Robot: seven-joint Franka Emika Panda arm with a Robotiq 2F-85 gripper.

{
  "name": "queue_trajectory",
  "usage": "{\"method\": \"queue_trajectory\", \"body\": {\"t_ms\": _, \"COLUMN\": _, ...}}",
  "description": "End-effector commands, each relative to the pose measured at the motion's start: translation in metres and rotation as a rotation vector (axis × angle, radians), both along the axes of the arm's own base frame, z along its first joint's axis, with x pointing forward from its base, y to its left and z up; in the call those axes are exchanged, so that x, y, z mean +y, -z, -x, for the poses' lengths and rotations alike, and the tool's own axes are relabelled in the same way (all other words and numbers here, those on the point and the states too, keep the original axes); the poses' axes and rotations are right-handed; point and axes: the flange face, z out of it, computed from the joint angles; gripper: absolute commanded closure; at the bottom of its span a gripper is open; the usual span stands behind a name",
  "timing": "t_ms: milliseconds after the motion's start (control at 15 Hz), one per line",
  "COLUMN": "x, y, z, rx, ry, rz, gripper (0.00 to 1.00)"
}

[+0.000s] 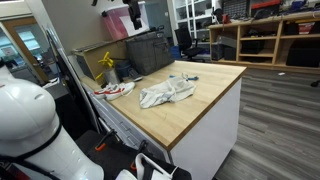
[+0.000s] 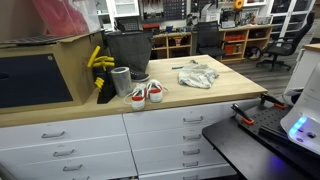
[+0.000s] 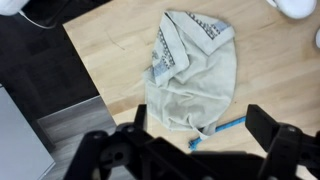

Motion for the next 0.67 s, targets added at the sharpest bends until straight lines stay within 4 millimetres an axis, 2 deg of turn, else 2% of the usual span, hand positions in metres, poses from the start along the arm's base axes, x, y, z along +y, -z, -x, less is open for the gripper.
{"method": "queue_trajectory", "body": {"t_ms": 0, "x": -0.003, "y": 0.051, "z": -0.011, "rx": -0.118, "ry": 0.017, "rz": 0.07, "gripper": 0.0}}
{"method": "queue_trajectory", "body": {"t_ms": 267, "x": -0.016, "y": 0.135, "z": -0.011, "rx": -0.131, "ry": 0.029, "rz": 0.163, "gripper": 0.0}}
{"method": "queue_trajectory", "body": {"t_ms": 467, "x": -0.021, "y": 0.186, "z": -0.002, "rx": -0.09, "ry": 0.048, "rz": 0.215, "gripper": 0.0}}
{"method": "queue_trajectory", "body": {"t_ms": 600, "x": -0.022, "y": 0.211, "z": 0.006, "rx": -0.049, "ry": 0.06, "rz": 0.23, "gripper": 0.0}}
